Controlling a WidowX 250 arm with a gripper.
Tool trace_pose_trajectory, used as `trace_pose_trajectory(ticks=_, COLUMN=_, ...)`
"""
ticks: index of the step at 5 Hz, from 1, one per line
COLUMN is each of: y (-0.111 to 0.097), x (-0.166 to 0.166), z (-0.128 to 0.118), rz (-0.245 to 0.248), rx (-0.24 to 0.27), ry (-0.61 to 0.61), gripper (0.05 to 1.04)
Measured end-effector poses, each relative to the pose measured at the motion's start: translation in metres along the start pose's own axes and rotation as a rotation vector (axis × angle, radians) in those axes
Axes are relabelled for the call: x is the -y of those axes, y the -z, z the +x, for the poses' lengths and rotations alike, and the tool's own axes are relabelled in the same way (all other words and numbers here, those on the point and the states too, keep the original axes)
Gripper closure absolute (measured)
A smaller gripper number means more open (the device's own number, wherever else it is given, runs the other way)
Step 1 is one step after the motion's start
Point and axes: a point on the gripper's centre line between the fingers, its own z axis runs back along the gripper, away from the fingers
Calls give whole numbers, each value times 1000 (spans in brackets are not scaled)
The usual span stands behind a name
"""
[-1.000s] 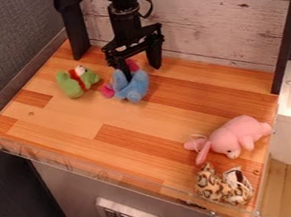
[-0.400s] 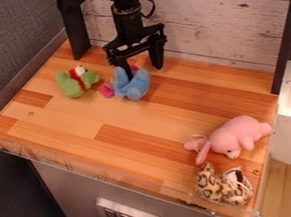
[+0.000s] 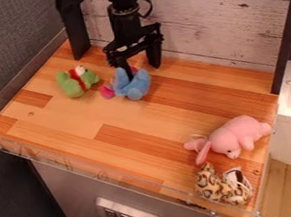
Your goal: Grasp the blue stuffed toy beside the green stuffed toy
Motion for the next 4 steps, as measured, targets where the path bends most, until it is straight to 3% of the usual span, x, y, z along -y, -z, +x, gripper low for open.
trace_pose_trajectory(ticks=2, y=3, x=-6, z=7, rz=16, rx=-17, ry=-8, gripper=756)
trace_pose_trajectory(ticks=3, y=1, x=-5, z=11, rz=17, rx=-16, ry=34, gripper=963)
trace_pose_trajectory(ticks=4, y=1, x=-5, z=12, rz=19, rx=-20, ry=95, gripper=1025)
